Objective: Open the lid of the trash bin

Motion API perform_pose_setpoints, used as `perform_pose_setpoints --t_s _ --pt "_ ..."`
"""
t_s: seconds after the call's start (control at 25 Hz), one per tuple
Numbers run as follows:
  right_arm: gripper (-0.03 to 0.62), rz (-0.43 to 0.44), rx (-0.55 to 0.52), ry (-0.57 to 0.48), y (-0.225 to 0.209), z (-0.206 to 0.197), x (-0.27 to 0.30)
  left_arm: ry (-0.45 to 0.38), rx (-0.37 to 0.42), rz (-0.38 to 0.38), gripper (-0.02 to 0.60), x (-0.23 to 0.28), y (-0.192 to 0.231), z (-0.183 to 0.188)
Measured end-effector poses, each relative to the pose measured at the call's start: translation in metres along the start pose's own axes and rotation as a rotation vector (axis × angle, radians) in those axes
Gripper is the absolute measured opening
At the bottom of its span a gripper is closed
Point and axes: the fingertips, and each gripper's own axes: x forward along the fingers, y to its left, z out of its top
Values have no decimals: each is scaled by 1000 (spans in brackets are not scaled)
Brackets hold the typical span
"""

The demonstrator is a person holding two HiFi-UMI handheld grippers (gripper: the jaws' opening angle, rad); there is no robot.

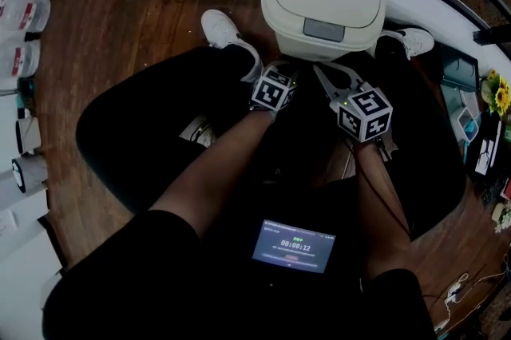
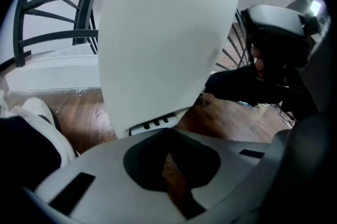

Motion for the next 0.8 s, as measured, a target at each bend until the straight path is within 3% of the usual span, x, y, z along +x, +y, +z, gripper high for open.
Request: perform_pose_setpoints --t_s 0.2,0.44,0.8 --pt "23 8 -28 -39 30 13 -14 -75 46 -69 37 -57 -33 25" --pt "23 16 -68 -114 70 35 -52 -264 67 -119 37 -133 -70 77" --pt "23 30 -109 -312 142 102 -118 -528 226 -205 37 -272 -137 130"
